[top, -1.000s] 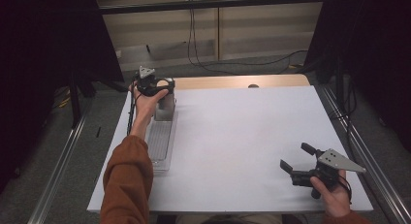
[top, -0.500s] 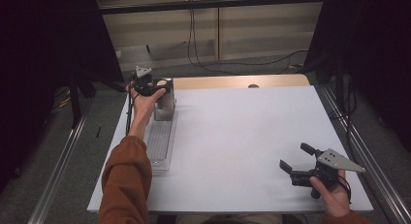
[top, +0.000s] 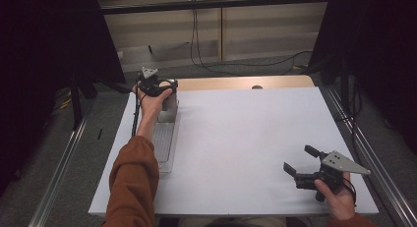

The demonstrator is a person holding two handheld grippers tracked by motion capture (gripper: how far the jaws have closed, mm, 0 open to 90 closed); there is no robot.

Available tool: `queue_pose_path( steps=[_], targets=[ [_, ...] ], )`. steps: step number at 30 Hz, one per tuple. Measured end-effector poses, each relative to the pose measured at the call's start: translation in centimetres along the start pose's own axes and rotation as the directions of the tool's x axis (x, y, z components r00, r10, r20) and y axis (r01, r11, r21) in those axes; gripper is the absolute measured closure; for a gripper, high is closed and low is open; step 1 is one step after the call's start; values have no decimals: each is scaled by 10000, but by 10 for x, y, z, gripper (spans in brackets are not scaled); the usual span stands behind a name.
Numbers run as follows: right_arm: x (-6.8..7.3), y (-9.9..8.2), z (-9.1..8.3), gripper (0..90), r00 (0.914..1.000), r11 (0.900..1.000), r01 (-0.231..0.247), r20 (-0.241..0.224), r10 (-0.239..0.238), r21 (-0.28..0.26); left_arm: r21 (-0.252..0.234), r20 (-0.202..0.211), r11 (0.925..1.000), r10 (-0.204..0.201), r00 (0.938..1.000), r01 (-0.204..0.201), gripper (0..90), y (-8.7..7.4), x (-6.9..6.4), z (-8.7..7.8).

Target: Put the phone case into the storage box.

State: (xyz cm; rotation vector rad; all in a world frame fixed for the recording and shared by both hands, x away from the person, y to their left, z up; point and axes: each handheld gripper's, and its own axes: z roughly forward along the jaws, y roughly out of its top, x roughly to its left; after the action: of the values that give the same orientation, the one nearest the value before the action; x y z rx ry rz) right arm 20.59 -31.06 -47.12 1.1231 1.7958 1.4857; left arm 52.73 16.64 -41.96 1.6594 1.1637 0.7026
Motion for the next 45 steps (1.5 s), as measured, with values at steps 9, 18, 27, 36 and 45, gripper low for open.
queue_pose_path(
  steps=[9, 18, 27, 36, 45],
  targets=[
    [0, 0, 1, 0, 10000, 10000, -32, 3, 32, 1, -168, 57, 9994, 309, 9995, -308, 126, 4, 0, -4],
    [-1, -1, 1, 0, 10000, 10000, 53, 23, -53, 42, -459, 253, 9988, 189, 9995, -177, 132, 10, 4, -10],
    [0, -1, 1, 0, 10000, 10000, -37, -8, 37, 10, -45, -20, 9998, 211, 9998, -211, 51, 6, 5, -8],
    [0, -1, 2, 0, 10000, 10000, -45, -55, 45, 52, -29, 107, 9999, 159, 9998, -159, 30, 3, 7, -13],
    [0, -1, 1, 0, 10000, 10000, -28, -31, 28, 51, -11, 28, 10000, -77, 10000, 78, 24, -1, 15, -22]
  ],
)
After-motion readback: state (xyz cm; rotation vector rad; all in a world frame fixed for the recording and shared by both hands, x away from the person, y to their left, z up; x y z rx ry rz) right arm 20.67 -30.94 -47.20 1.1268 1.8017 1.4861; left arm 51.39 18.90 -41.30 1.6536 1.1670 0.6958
